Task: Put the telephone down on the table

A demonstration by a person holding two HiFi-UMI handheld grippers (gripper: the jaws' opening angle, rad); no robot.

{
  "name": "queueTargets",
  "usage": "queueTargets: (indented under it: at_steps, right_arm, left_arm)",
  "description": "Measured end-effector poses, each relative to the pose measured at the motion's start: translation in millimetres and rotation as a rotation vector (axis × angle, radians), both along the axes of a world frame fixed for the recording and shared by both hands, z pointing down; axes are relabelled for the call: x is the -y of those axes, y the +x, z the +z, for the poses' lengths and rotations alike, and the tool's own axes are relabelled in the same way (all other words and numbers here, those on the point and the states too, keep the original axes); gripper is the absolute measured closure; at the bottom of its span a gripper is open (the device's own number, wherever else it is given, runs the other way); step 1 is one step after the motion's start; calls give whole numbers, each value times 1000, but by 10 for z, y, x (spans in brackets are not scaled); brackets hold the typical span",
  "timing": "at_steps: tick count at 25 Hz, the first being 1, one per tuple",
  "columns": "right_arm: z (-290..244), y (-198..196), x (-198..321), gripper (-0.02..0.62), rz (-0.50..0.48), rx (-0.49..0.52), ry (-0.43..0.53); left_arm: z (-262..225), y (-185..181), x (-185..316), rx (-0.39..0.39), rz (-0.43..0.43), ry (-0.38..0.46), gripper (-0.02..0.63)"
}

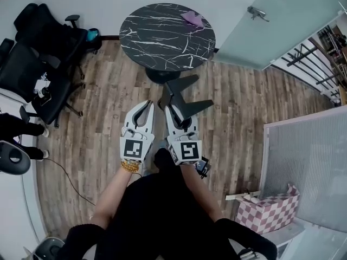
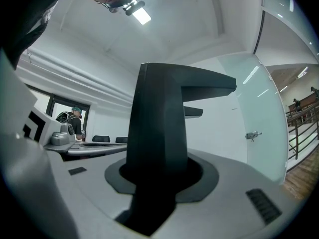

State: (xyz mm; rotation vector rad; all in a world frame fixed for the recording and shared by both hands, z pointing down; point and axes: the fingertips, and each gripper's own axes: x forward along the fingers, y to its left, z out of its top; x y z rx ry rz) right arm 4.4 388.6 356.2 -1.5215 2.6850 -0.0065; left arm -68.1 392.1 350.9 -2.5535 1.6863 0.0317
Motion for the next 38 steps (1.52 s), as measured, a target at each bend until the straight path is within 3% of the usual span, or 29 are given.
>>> queueTargets:
  at_steps: [11, 20, 38]
  right_arm:
    - [-21, 300, 929, 428, -33, -11, 33]
    - [167, 220, 1260, 428, -93, -18, -4]
    - [167, -126, 2287, 429, -98, -43, -4]
  left_arm:
    - [34, 314, 824, 1, -60, -28, 578]
    - [270, 194, 1089, 0, -131, -95, 578]
    - [269, -187, 2228, -47, -130, -71, 578]
